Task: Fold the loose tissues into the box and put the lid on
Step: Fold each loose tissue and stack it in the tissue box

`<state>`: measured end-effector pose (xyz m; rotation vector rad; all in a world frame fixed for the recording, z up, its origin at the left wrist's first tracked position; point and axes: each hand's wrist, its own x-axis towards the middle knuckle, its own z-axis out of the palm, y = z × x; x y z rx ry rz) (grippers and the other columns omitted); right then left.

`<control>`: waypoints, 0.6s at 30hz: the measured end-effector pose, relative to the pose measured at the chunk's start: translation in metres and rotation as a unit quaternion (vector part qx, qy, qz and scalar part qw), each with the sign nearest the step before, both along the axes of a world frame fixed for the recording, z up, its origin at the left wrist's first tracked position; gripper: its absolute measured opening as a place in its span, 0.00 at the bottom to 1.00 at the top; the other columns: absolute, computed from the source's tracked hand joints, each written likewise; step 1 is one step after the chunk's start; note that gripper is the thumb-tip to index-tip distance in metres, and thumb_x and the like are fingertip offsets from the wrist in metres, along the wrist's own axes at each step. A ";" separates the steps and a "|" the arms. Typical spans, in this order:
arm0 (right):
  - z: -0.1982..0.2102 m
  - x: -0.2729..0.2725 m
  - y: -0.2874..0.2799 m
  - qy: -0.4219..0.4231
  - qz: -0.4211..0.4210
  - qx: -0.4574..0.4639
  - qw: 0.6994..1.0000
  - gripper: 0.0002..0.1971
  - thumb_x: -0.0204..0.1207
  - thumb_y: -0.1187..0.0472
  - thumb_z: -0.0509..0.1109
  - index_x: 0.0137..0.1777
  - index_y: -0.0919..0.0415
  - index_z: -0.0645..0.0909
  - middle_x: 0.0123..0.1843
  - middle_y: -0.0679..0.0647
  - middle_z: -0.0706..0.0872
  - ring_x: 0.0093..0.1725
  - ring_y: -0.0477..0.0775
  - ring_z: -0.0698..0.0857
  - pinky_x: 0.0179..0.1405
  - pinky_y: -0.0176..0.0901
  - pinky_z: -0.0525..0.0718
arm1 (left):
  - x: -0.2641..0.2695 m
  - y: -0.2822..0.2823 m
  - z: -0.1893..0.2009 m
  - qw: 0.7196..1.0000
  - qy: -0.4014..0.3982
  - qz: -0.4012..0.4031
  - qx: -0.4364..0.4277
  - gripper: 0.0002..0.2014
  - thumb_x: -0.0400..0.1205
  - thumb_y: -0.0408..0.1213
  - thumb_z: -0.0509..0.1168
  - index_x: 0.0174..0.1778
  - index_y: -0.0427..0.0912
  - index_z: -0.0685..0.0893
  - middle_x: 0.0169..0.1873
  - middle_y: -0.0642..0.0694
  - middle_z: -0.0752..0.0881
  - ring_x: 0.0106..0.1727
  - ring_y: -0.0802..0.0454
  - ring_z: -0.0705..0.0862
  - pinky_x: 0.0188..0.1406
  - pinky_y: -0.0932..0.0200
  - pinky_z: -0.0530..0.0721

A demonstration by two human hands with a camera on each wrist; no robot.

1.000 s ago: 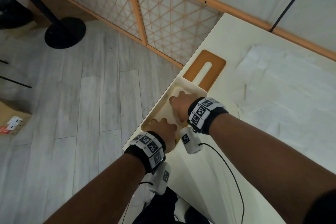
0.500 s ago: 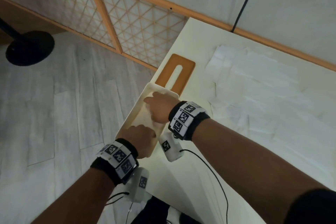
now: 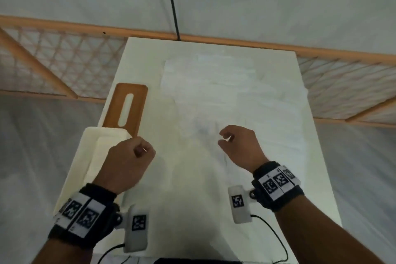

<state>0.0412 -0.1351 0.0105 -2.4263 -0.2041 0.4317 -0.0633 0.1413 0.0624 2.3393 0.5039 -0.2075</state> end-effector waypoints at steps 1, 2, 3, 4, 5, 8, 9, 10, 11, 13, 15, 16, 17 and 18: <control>-0.011 -0.002 -0.023 0.000 -0.036 -0.018 0.999 0.11 0.77 0.59 0.75 0.58 0.56 0.87 0.53 0.47 0.87 0.44 0.40 0.82 0.43 0.20 0.72 | 0.001 -0.010 -0.003 1.000 0.006 -0.006 -0.014 0.05 0.81 0.42 0.71 0.39 0.51 0.86 0.33 0.53 0.88 0.36 0.58 0.85 0.34 0.67 0.76; -0.021 -0.005 -0.046 0.002 -0.069 -0.041 0.997 0.13 0.77 0.59 0.75 0.61 0.56 0.86 0.58 0.50 0.87 0.50 0.45 0.84 0.49 0.23 0.73 | 0.000 -0.021 -0.007 0.999 0.015 -0.013 -0.026 0.05 0.81 0.43 0.71 0.39 0.51 0.86 0.33 0.54 0.88 0.37 0.57 0.85 0.35 0.64 0.77; -0.032 -0.010 -0.066 0.011 -0.096 -0.066 0.993 0.16 0.77 0.59 0.74 0.64 0.57 0.86 0.63 0.52 0.86 0.57 0.49 0.84 0.57 0.28 0.74 | -0.001 -0.031 -0.012 0.999 0.025 -0.021 -0.036 0.05 0.81 0.43 0.71 0.38 0.52 0.86 0.32 0.54 0.88 0.36 0.56 0.85 0.35 0.62 0.78; -0.043 -0.014 -0.083 0.024 -0.109 -0.096 0.989 0.19 0.76 0.59 0.74 0.67 0.57 0.84 0.67 0.53 0.84 0.63 0.53 0.82 0.62 0.34 0.75 | -0.003 -0.040 -0.018 0.998 0.033 -0.029 -0.047 0.05 0.80 0.43 0.72 0.38 0.52 0.86 0.31 0.54 0.88 0.36 0.56 0.86 0.36 0.60 0.80; -0.053 -0.018 -0.097 0.035 -0.103 -0.130 0.986 0.22 0.76 0.57 0.74 0.70 0.55 0.82 0.70 0.53 0.82 0.66 0.55 0.80 0.67 0.40 0.76 | -0.006 -0.049 -0.024 0.997 0.042 -0.037 -0.056 0.06 0.80 0.43 0.72 0.38 0.52 0.86 0.31 0.54 0.88 0.36 0.55 0.86 0.37 0.57 0.82; -0.076 -0.026 -0.120 0.039 -0.057 -0.199 0.978 0.22 0.77 0.55 0.72 0.72 0.52 0.82 0.69 0.52 0.82 0.67 0.60 0.78 0.68 0.50 0.78 | -0.011 -0.076 -0.038 0.993 0.066 -0.059 -0.072 0.05 0.80 0.44 0.72 0.38 0.51 0.87 0.32 0.50 0.87 0.36 0.50 0.85 0.41 0.49 0.85; -0.080 -0.026 -0.123 0.028 -0.050 -0.204 0.977 0.18 0.78 0.56 0.71 0.68 0.52 0.84 0.66 0.52 0.83 0.64 0.60 0.79 0.64 0.51 0.80 | -0.011 -0.084 -0.041 0.993 0.072 -0.063 -0.076 0.06 0.80 0.45 0.72 0.38 0.51 0.87 0.32 0.49 0.87 0.36 0.49 0.85 0.41 0.49 0.85; -0.082 -0.025 -0.125 0.013 -0.045 -0.207 0.977 0.14 0.79 0.57 0.68 0.64 0.53 0.86 0.63 0.52 0.85 0.61 0.60 0.80 0.60 0.51 0.81 | -0.011 -0.092 -0.043 0.992 0.075 -0.067 -0.078 0.06 0.80 0.45 0.72 0.38 0.50 0.87 0.32 0.48 0.87 0.36 0.49 0.85 0.41 0.49 0.85; -0.084 -0.022 -0.127 0.003 -0.045 -0.205 0.978 0.12 0.81 0.59 0.66 0.60 0.54 0.88 0.59 0.52 0.86 0.57 0.61 0.81 0.56 0.51 0.82 | -0.010 -0.099 -0.043 0.991 0.074 -0.072 -0.080 0.06 0.80 0.44 0.72 0.38 0.50 0.87 0.33 0.47 0.87 0.36 0.49 0.84 0.41 0.50 0.84; -0.087 -0.018 -0.129 -0.007 -0.058 -0.181 0.982 0.12 0.82 0.59 0.65 0.55 0.56 0.90 0.54 0.53 0.88 0.55 0.62 0.83 0.54 0.52 0.83 | -0.008 -0.110 -0.043 0.991 0.065 -0.083 -0.083 0.06 0.80 0.44 0.72 0.38 0.50 0.86 0.33 0.46 0.87 0.36 0.50 0.84 0.40 0.51 0.84; -0.087 -0.015 -0.134 -0.015 -0.062 -0.151 0.986 0.12 0.83 0.58 0.65 0.52 0.58 0.90 0.52 0.53 0.89 0.53 0.63 0.84 0.53 0.54 0.85 | -0.003 -0.119 -0.042 0.991 0.058 -0.091 -0.085 0.06 0.80 0.45 0.72 0.38 0.50 0.86 0.32 0.47 0.87 0.36 0.50 0.85 0.40 0.51 0.85; -0.086 -0.014 -0.136 -0.017 -0.058 -0.139 0.988 0.12 0.84 0.57 0.65 0.51 0.58 0.90 0.50 0.53 0.89 0.52 0.63 0.84 0.52 0.54 0.85 | 0.000 -0.122 -0.041 0.990 0.057 -0.094 -0.088 0.06 0.80 0.45 0.71 0.38 0.51 0.86 0.32 0.48 0.87 0.36 0.50 0.85 0.40 0.51 0.85; -0.085 -0.014 -0.139 -0.020 -0.052 -0.128 0.990 0.12 0.84 0.57 0.65 0.50 0.58 0.90 0.49 0.53 0.90 0.50 0.62 0.85 0.51 0.55 0.86 | 0.004 -0.126 -0.041 0.989 0.061 -0.098 -0.093 0.06 0.80 0.45 0.71 0.38 0.51 0.87 0.32 0.49 0.88 0.36 0.51 0.86 0.41 0.52 0.85; -0.083 -0.014 -0.141 -0.023 -0.046 -0.116 0.992 0.12 0.84 0.56 0.65 0.49 0.57 0.90 0.48 0.52 0.90 0.49 0.62 0.85 0.50 0.55 0.86 | 0.008 -0.131 -0.039 0.987 0.067 -0.101 -0.102 0.06 0.81 0.45 0.70 0.38 0.52 0.87 0.32 0.50 0.88 0.36 0.51 0.87 0.41 0.52 0.86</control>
